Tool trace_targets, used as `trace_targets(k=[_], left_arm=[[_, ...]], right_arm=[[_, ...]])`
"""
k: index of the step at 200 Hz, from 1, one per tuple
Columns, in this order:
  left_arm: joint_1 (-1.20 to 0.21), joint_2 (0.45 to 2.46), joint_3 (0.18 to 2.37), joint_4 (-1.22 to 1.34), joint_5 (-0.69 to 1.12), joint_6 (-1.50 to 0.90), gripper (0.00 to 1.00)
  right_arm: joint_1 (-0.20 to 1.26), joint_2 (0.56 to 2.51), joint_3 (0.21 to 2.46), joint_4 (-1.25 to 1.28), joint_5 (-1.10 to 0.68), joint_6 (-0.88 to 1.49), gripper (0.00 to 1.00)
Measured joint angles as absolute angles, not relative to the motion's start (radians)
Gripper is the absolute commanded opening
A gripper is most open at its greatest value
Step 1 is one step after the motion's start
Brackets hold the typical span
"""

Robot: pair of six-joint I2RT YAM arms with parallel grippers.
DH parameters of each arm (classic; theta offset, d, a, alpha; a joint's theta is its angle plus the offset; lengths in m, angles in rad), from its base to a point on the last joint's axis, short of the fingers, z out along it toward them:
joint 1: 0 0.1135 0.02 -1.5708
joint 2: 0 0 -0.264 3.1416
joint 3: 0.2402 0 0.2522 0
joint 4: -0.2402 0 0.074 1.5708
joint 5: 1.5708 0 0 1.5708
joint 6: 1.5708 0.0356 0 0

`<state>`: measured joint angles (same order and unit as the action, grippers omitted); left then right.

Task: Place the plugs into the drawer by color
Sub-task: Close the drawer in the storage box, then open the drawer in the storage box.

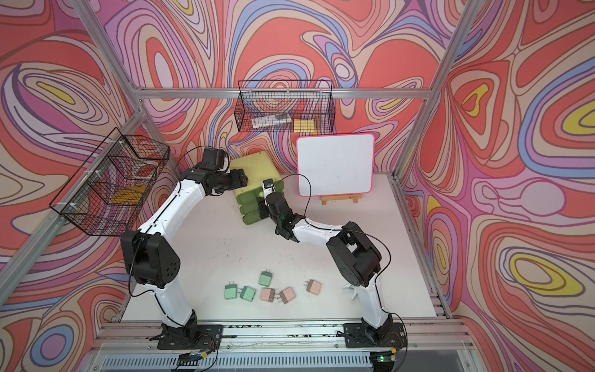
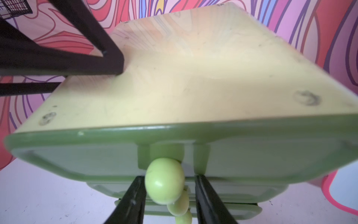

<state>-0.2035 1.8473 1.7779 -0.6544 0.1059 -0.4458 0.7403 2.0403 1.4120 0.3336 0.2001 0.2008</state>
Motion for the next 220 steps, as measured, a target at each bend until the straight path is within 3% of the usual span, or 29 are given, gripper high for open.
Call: trace_targets(k=[39, 110, 220], left_arm=[[-0.205, 1.845, 1.773, -0.655, 0.113, -0.446, 0.83], [-0.205, 1.842, 1.764, -0.649, 0.124, -0.447, 0.84], [-0.201, 1.840, 1.752, -0.636, 0.149, -0.461, 0.84]], right_arm=[[0.725, 2.030, 1.400, 0.329, 0.158, 0.258, 0.45], [0.648, 1.885, 1.147, 0.466, -0.039, 0.610, 0.46], [0.587, 2.053, 1.149, 0.692, -0.234, 0.915, 0.44]])
